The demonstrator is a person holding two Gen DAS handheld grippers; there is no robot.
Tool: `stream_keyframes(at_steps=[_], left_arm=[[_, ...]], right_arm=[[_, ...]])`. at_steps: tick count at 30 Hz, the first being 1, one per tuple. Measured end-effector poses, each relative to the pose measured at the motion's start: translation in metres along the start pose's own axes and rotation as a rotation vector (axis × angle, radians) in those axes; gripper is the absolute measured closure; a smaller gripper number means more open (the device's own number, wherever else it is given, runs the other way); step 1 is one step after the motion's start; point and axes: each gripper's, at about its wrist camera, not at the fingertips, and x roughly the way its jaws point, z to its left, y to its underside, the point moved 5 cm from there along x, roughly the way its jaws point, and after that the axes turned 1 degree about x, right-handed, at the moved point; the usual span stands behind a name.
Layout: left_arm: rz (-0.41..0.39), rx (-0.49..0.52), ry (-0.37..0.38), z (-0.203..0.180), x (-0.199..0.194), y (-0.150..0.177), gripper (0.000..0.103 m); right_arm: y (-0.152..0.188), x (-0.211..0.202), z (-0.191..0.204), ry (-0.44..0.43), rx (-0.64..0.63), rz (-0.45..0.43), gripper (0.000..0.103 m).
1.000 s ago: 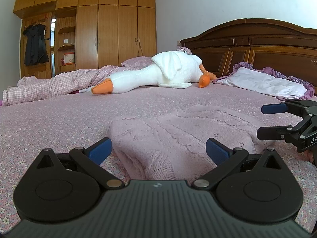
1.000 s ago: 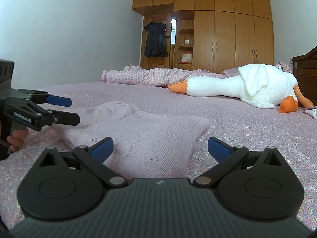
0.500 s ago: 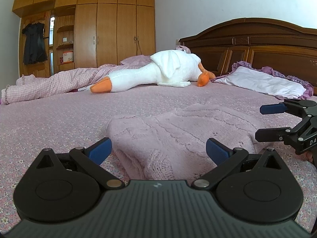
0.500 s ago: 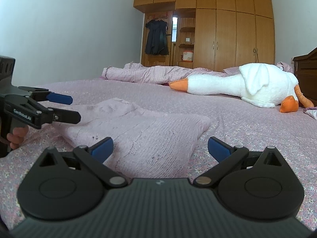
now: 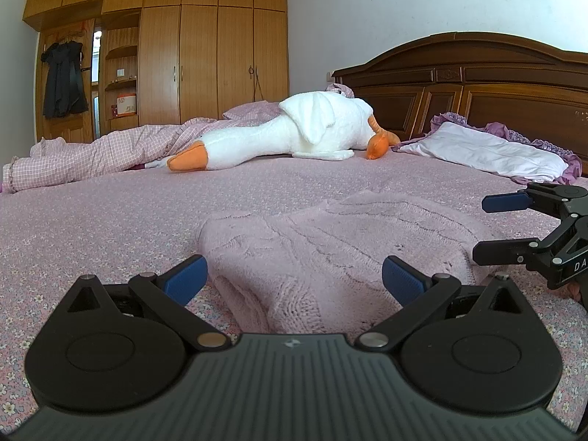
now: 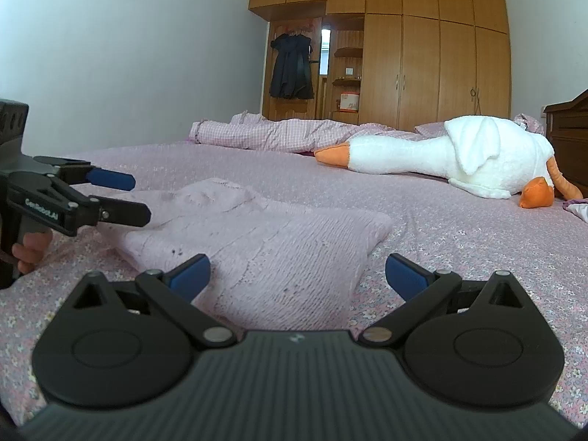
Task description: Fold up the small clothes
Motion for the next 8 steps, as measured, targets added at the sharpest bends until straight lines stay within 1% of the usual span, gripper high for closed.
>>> stream_keyframes(at_steps=[8], left_arm=[[-0.007,0.000,0.002,0.0008,0.0001,0.0010,0.000]], right_arm=[[0.0004,0.0014,-0.0014,0.000,0.000,0.005,0.000]])
